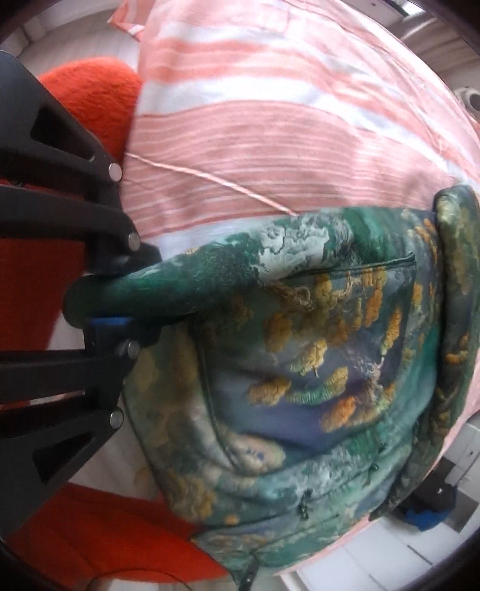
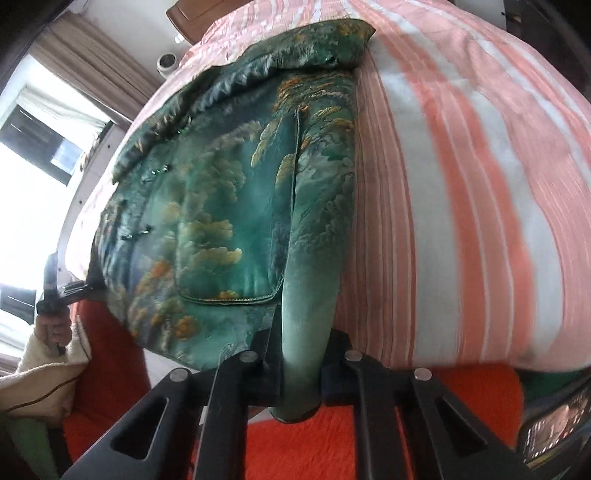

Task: Fold large clothes
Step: 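Grasp the jacket's side edge with the left tool while the right tool grasps it too, then lift the held edge with both tools and fold it over onto the jacket's other half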

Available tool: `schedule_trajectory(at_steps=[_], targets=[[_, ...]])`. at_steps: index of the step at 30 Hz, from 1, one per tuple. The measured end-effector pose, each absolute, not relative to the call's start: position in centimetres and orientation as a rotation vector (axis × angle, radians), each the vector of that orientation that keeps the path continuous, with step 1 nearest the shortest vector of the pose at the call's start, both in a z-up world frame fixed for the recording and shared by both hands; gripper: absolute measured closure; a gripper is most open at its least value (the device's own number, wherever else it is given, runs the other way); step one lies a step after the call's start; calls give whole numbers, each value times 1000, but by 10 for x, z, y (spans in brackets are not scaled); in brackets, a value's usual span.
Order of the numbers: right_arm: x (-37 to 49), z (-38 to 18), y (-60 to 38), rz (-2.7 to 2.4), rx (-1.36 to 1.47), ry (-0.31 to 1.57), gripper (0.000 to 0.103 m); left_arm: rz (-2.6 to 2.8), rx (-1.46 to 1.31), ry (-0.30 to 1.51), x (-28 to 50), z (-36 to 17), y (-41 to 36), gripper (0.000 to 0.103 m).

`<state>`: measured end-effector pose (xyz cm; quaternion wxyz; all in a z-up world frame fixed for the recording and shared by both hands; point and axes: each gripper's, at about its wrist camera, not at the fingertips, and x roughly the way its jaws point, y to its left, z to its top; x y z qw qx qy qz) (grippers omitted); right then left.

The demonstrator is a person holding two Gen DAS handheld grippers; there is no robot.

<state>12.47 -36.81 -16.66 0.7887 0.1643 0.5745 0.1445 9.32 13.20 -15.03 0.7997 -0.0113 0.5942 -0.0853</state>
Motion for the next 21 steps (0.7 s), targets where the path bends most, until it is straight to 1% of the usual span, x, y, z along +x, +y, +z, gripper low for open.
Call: schedule_trajectory(at_steps=[2,5,7,9,11,13,16,17,19,20,21], targets=[[115,-164,-372,318,382,1247,90,-201,1,1289,77,-145,129,92],[91,-168,-371,338,387,1317,90,-239,43,1347,44,-142,125,92],[75,-171,-369,354,383,1367,91,-253,31,1366,34,-137,127,92],[68,-167,-375,378,456,1383,91,-269,-29,1352,35,-116,134,94],[76,-152,-385,408,538,1346,91,-297,-108,1287,52,-81,145,94],[97,-126,-395,449,617,1268,92,-326,-154,1193,77,-42,151,94],[150,-85,-410,490,680,1131,92,-332,-171,1070,121,2,155,94],[180,-71,-407,487,682,1081,92,-316,-158,1025,143,15,152,94],[223,-59,-406,462,675,1024,92,-257,-161,956,190,32,146,91],[256,-56,-410,428,685,983,92,-213,-177,929,230,38,144,85],[279,-57,-408,402,697,956,91,-195,-190,931,254,36,141,73]])
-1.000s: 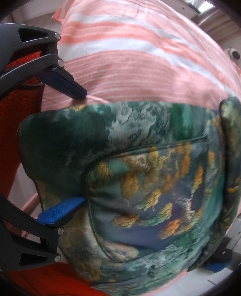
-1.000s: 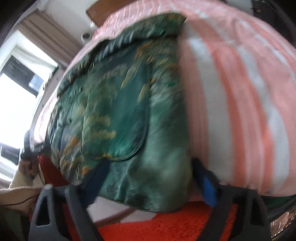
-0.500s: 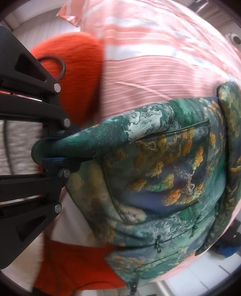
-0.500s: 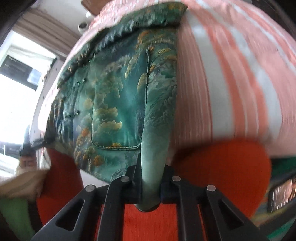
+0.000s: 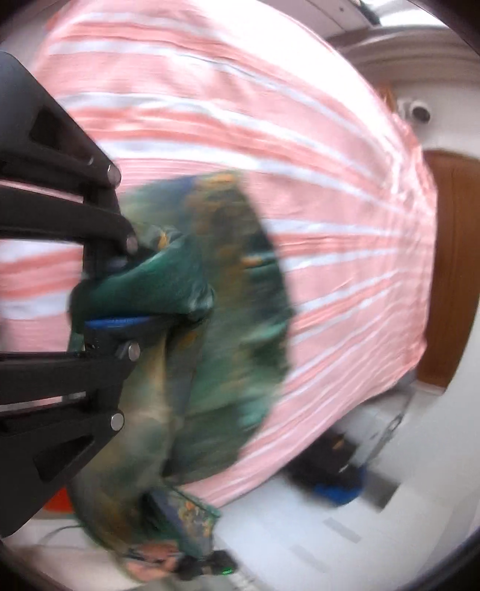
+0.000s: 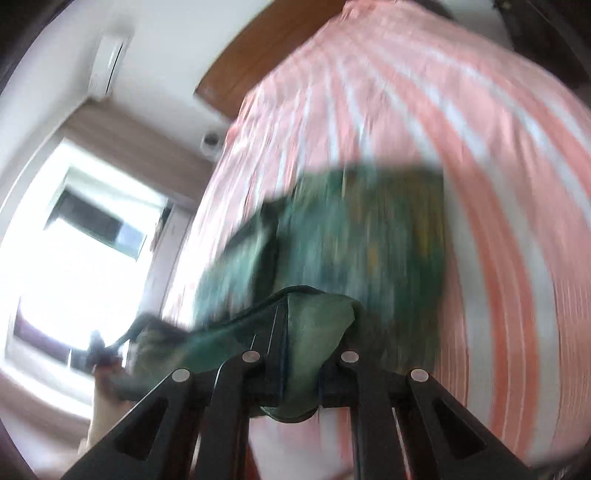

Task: Fold large clothes
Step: 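Lift the held edge with both tools and fold it over onto the jacket's other half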

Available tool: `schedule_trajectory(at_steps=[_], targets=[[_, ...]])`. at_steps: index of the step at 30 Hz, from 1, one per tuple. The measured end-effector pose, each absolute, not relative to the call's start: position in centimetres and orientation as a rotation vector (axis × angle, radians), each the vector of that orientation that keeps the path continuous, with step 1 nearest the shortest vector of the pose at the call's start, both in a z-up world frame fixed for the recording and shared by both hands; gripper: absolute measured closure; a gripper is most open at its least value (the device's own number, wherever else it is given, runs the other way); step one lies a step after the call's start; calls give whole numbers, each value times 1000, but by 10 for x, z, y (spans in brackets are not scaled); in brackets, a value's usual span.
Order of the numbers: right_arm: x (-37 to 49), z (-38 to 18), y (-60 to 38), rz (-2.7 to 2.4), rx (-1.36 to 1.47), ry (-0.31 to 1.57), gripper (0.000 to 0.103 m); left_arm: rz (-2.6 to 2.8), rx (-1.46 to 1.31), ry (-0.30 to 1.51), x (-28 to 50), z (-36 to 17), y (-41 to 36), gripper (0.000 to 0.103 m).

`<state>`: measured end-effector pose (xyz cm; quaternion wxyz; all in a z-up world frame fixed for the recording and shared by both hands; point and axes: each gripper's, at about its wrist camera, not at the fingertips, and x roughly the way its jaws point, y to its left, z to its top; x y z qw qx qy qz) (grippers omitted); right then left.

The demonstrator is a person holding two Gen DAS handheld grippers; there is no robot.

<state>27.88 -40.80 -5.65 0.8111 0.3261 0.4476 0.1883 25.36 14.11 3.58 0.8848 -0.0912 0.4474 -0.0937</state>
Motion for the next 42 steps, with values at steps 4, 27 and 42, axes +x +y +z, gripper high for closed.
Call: schedule_trajectory(at_steps=[4,27,42], targets=[[369,-81,-412,288,756,901,21,-137,-282,989,329,7,148,31],[354,-29,-327,39,-6,703,90,89,110,633,330,18,113,96],[418,-173,-358,-25,208,834,82,131,47,770,385,-138,145,86]])
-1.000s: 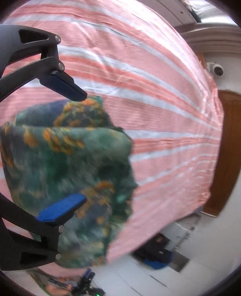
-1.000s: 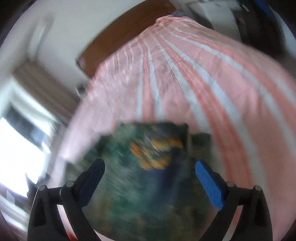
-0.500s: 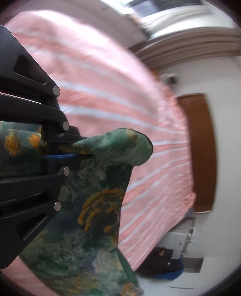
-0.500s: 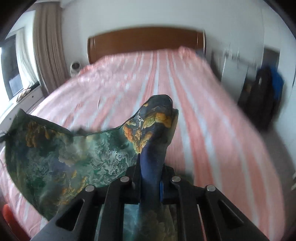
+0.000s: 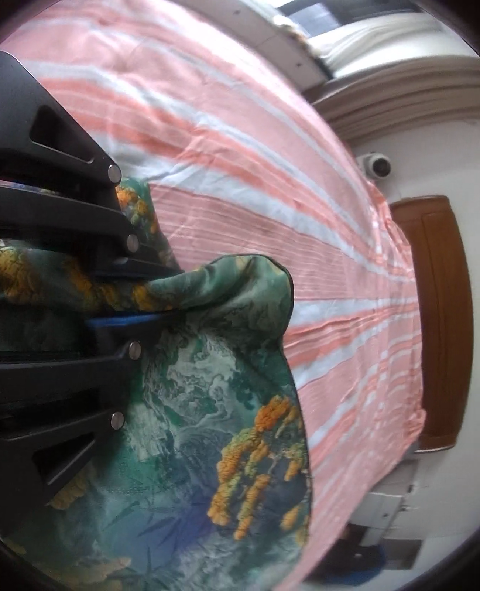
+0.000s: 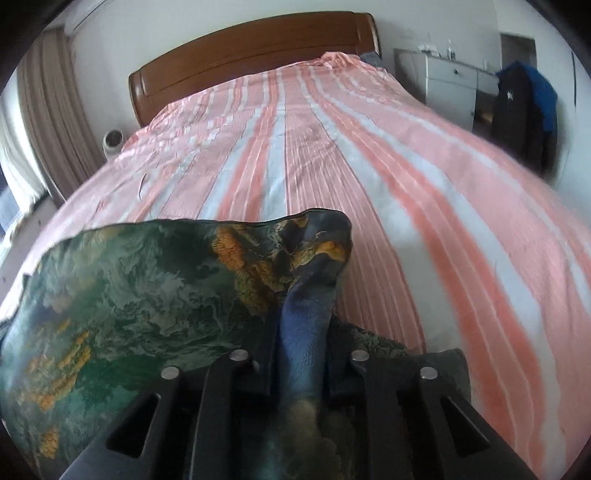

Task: Fold large clothes
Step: 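Lift the held edge with both tools and fold it over onto the jacket's other half, then lower the folded edge onto the jacket with both tools, then open both tools to release the jacket and lift them away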

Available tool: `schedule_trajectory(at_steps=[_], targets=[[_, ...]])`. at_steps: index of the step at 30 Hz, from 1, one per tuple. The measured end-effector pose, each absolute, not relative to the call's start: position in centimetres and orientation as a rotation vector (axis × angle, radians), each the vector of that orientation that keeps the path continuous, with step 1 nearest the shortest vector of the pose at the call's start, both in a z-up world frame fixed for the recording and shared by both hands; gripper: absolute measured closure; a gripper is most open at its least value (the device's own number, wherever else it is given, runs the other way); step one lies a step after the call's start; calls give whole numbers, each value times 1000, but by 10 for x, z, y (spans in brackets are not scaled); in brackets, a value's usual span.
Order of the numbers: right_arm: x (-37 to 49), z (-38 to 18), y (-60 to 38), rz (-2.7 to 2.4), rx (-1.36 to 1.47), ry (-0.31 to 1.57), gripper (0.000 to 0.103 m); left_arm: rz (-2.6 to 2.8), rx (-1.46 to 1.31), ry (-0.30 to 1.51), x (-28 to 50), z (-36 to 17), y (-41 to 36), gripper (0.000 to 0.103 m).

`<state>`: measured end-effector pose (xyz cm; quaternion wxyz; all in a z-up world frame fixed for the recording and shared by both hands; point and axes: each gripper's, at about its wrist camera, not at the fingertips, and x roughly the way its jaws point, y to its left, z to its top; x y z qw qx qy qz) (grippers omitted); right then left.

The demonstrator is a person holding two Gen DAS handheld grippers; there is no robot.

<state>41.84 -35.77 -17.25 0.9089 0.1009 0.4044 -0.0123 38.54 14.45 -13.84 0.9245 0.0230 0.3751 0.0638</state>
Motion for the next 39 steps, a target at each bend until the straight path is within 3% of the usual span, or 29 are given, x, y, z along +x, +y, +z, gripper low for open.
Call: schedule_trajectory(at_steps=[11,31,34,38,39], targets=[[423,-187,-361,-23,240,809,73,150,57,742,384,-143,143,84],[430,-192,-363,-12,275,814,68,156,52,736,382,-142,143,80],[431,-193,-364,-11,286,811,65,191,68,730,381,-142,142,66],[429,-194,-370,-8,321,802,54,320,59,755,378,-131,147,20],[429,-195,-372,-5,334,804,50,324,41,762,376,-126,149,17]])
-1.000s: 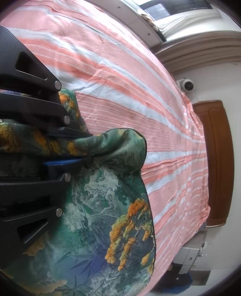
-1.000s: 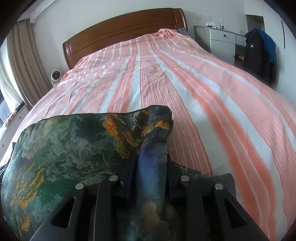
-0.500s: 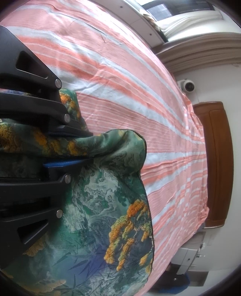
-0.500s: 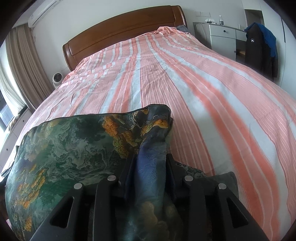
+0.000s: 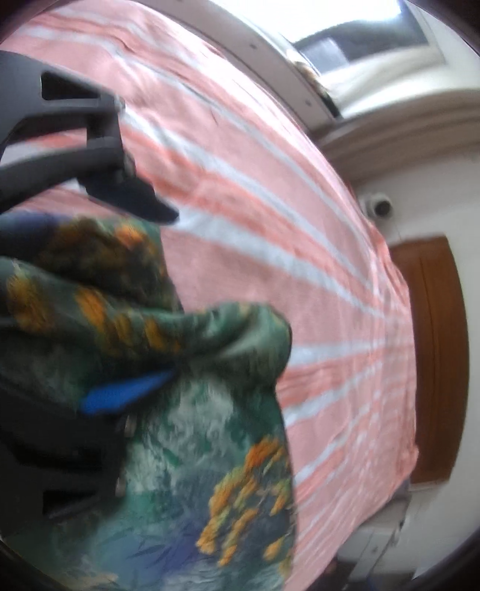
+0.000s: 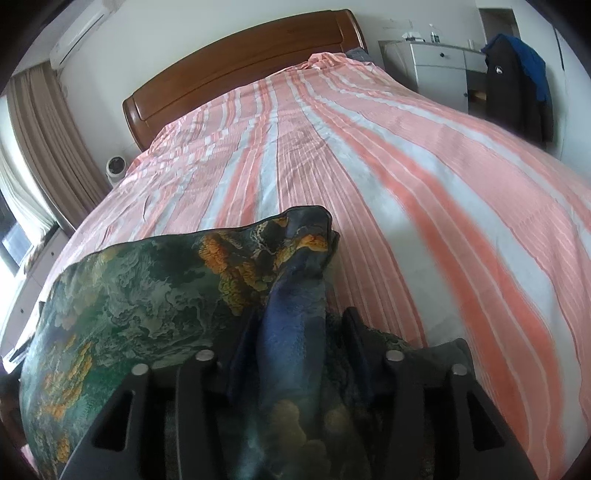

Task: Fold large clothes

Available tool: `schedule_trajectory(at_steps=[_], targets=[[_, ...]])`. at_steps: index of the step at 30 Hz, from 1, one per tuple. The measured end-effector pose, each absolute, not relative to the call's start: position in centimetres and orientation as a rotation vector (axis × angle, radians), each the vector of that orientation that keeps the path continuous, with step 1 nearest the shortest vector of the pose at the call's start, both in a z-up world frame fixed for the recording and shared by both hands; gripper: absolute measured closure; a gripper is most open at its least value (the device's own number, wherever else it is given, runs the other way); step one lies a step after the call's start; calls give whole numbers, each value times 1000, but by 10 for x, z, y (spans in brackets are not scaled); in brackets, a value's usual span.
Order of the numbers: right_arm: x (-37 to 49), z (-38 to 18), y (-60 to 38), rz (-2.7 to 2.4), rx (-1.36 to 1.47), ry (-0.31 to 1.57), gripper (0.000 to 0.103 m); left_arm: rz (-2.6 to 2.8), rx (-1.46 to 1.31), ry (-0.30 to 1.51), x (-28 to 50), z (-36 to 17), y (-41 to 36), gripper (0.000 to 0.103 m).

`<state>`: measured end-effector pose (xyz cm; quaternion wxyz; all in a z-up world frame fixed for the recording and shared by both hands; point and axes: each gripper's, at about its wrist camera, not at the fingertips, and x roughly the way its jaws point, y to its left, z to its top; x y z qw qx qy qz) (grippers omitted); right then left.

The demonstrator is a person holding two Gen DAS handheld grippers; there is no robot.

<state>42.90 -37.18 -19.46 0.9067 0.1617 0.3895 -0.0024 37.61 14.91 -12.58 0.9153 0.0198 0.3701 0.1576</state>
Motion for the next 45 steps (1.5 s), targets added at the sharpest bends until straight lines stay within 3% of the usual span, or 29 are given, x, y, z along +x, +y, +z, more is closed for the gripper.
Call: schedule_trajectory(at_steps=[4,6,8,13,20,26,34,45], targets=[[428,-188,-376,20,359,817,30,236,-48,737,349,-85,138,16],[424,-170,-374,31,323,812,24,151,-45,699,335,-61,112,7],[406,-136,-371,-13,285,731,23,72,-17,665,328,-42,80,5],[334,-77,-353,57,338,554,9,-91,108,663,335,-31,-10,3],[218,-107,-301,203,294,602,9,-98,273,788,337,-98,-72,4],[143,-158,-278,206,169,677,9,-159,299,791,271,-100,-72,4],[143,-161,-262,238,58,631,9,-230,234,891,175,-111,-61,4],[138,-168,-247,262,-39,633,9,-151,86,918,143,-118,-34,4]])
